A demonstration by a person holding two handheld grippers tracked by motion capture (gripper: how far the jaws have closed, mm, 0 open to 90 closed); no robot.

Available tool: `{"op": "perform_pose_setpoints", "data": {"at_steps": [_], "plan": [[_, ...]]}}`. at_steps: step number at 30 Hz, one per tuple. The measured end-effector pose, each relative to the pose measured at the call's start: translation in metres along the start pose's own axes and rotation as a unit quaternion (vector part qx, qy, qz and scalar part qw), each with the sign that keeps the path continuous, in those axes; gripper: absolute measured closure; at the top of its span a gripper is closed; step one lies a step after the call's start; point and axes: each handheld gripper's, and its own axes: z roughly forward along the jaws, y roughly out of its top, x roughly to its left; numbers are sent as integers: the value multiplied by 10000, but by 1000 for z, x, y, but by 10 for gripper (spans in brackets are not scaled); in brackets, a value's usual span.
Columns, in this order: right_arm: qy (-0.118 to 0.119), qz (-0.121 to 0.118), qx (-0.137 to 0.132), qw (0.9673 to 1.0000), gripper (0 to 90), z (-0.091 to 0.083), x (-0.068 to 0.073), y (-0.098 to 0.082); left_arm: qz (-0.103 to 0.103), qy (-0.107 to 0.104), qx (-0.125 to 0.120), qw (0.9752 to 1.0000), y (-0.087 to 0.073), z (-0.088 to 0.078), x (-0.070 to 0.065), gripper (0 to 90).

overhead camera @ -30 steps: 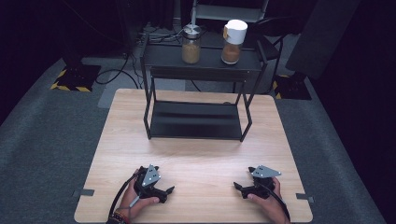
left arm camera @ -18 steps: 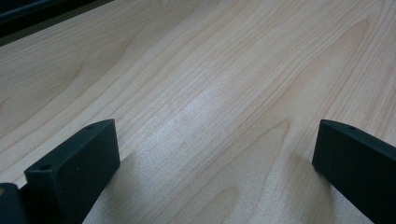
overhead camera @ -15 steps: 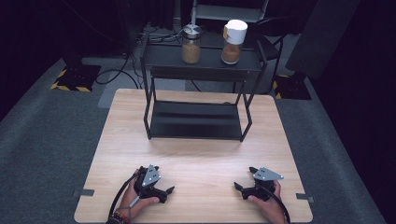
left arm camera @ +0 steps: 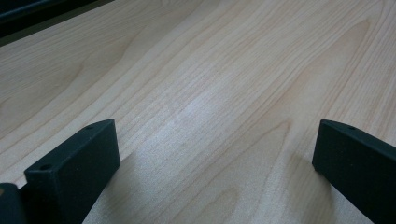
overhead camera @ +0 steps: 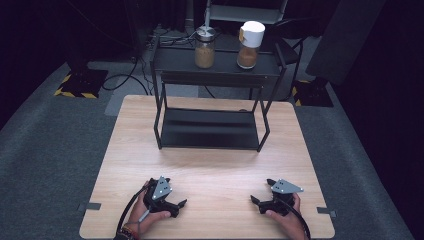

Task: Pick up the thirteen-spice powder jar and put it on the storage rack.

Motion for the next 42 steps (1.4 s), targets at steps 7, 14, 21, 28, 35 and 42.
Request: {"op": "perform_pose_setpoints", "data": {"at_steps": [7, 14, 21, 28, 35, 42], "plan": [[-9, 0, 0, 10000, 31, 0, 0, 0, 2, 0, 1, 10000, 0, 0, 0, 1], [-15, 0, 1, 10000, 29, 0, 1, 0, 0, 0, 1, 10000, 0, 0, 0, 1], [-13, 4, 8, 10000, 25, 0, 0, 0, -6, 4, -2, 10000, 0, 0, 0, 1], [-2, -2, 10, 10000, 23, 0, 0, 0, -5, 3, -2, 10000, 0, 0, 0, 0], [-1, -9, 13, 10000, 19, 0, 0, 0, -11, 9, -2, 10000, 0, 0, 0, 1], [-7, -13, 14, 10000, 17, 0, 1, 0, -10, 13, -2, 10000, 0, 0, 0, 1]]}}
